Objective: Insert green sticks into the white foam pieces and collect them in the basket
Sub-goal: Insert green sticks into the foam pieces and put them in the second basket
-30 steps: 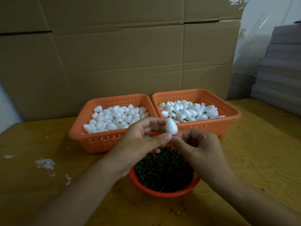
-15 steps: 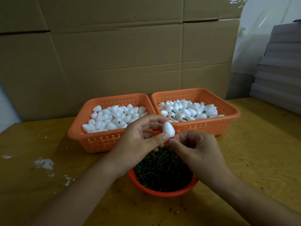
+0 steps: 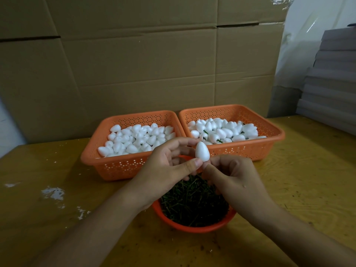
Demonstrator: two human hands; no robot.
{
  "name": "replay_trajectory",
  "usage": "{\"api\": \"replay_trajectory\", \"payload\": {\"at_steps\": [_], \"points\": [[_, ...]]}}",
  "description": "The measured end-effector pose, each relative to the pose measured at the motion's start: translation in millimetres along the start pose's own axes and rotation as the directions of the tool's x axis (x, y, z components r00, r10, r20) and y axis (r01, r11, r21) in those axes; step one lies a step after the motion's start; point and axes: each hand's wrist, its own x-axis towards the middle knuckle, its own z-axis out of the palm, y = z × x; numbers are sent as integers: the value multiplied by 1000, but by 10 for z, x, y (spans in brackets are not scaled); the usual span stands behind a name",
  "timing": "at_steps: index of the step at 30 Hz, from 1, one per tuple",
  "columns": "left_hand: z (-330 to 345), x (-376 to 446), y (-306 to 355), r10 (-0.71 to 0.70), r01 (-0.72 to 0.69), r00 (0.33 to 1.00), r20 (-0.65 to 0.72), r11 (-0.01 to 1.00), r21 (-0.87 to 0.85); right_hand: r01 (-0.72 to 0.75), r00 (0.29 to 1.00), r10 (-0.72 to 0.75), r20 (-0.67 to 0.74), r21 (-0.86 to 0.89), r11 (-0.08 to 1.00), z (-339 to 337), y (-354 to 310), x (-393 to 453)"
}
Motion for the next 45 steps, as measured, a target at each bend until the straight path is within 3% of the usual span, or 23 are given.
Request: {"api": "replay_trajectory", "payload": {"at_steps": [8, 13, 17, 25, 33, 36, 38, 40, 41, 42, 45], "points": [[-18, 14, -23, 6, -6, 1000, -30, 1000, -9, -52, 998, 52, 36, -5, 999, 6, 42, 1], [-120, 119, -14, -31, 48, 982, -185, 995, 86, -25, 999, 30, 11, -300, 953, 52, 83, -58], [-237, 433, 91, -65, 113, 962, -265, 979, 168, 16, 999, 3, 46, -410, 912, 99, 65, -86], [-186, 1397, 174, -132, 224, 947, -293, 924, 310, 63, 998, -50, 42, -431, 900, 69, 13, -74], [-333, 1819, -72, -138, 321, 889, -436, 867, 382, 75, 996, -47, 72, -462, 884, 48, 8, -60], [-689, 1638, -169, -110, 363, 903, -416, 714, 599, 83, 996, -51, 79, -472, 878, 51, 10, -65], [-929, 1445, -203, -260, 433, 901, -348, 470, 769, 85, 995, -48, 90, -473, 877, 60, 11, -75], [-1102, 1233, -225, -500, 443, 807, -315, 159, 882, 89, 994, -48, 100, -474, 876, 70, 12, -87], [-1183, 1142, -247, -571, 409, 762, -306, 59, 911, 91, 994, -49, 101, -471, 877, 80, 12, -91], [-1244, 1084, -277, -604, 379, 744, -285, 30, 925, 90, 994, -50, 98, -469, 878, 79, 16, -92], [-1390, 957, -311, -570, 387, 774, -274, 84, 918, 88, 995, -52, 89, -465, 881, 80, 17, -86]]}}
